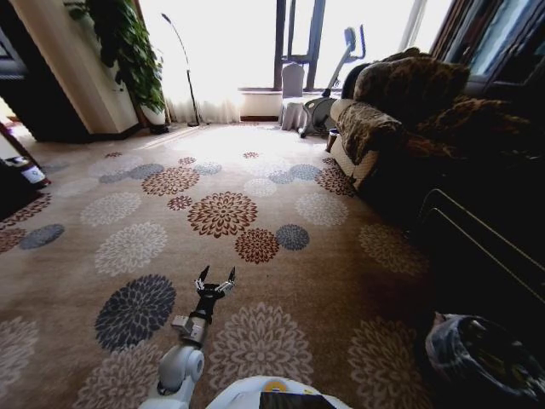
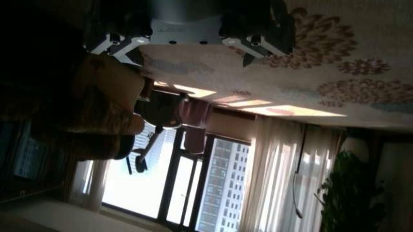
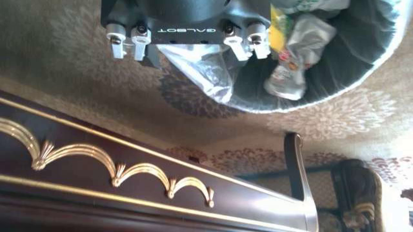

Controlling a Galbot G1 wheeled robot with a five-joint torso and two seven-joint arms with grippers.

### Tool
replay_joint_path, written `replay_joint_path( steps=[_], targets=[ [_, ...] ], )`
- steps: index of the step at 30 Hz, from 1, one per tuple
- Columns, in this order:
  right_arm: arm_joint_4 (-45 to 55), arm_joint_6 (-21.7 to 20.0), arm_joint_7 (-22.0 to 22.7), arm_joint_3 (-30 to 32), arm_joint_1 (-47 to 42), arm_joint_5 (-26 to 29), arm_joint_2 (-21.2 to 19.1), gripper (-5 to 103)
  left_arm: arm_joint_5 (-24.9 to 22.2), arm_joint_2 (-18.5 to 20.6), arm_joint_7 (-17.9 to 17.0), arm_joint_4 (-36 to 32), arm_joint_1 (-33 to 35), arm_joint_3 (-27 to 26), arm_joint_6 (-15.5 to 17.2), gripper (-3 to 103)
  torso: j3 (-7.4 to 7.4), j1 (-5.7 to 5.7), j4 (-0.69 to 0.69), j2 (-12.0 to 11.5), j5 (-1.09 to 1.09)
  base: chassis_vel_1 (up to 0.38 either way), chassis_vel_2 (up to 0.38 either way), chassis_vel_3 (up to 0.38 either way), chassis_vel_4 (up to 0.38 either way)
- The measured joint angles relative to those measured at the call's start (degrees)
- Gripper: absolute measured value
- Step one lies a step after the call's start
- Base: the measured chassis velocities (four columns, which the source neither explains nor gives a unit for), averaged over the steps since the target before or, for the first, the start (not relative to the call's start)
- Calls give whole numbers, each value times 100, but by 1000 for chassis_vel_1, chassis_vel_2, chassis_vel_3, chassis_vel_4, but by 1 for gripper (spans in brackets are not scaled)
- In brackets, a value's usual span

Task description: Pick up the trash from the ground and place it into the trash bin.

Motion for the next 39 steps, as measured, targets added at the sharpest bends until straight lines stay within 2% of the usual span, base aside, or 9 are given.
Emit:
replay_joint_path(
  steps=[3, 5, 8, 12, 15, 17, 23, 31, 39],
  targets=[
    [243, -32, -14, 100, -133, 2, 168, 85, 0, 0, 0, 0, 0, 0, 0, 100, 0, 0, 0, 0, 2, 0, 0, 0, 0],
    [282, -32, -18, 114, -159, 3, 205, 85, 0, 0, 0, 0, 0, 0, 0, 100, 0, 0, 1, 0, 2, 0, 0, 0, 0],
    [536, -15, -16, 214, -271, 63, 379, 99, 0, 0, 0, 0, 0, 0, 0, 100, 0, 0, 0, 0, 2, 0, 0, 0, 0],
    [915, 82, 116, 336, -354, -43, 571, 100, 0, 0, 0, 0, 0, 0, 0, 100, 0, 0, 1, 0, 2, 0, 0, 0, 0],
    [1837, 280, 211, 608, -471, -604, 976, 100, 0, 0, 0, 0, 0, 0, 0, 100, 0, 0, -1, 0, 2, 0, 0, 0, 0],
    [1908, 271, 217, 621, -480, -599, 999, 100, 0, 0, 0, 0, 0, 0, 0, 100, 0, 0, 0, 0, 1, 0, 0, 0, 0],
    [3683, -40, 255, 765, -674, -144, 1417, 100, 0, 0, 0, 0, 0, 0, 0, 100, 0, 0, 0, 0, -1, 0, 0, 0, 0],
    [4733, 281, -1030, 66, -669, -159, 1445, 100, 0, 0, 0, 0, 0, 0, 0, 100, 0, 0, 1, 0, 1, 0, 0, 0, 0],
    [5021, 181, -833, -1213, -221, -943, 1560, 100, 0, 0, 0, 0, 0, 0, 0, 100, 1, 0, 0, 0, 1, 0, 0, 0, 0]
  ],
)
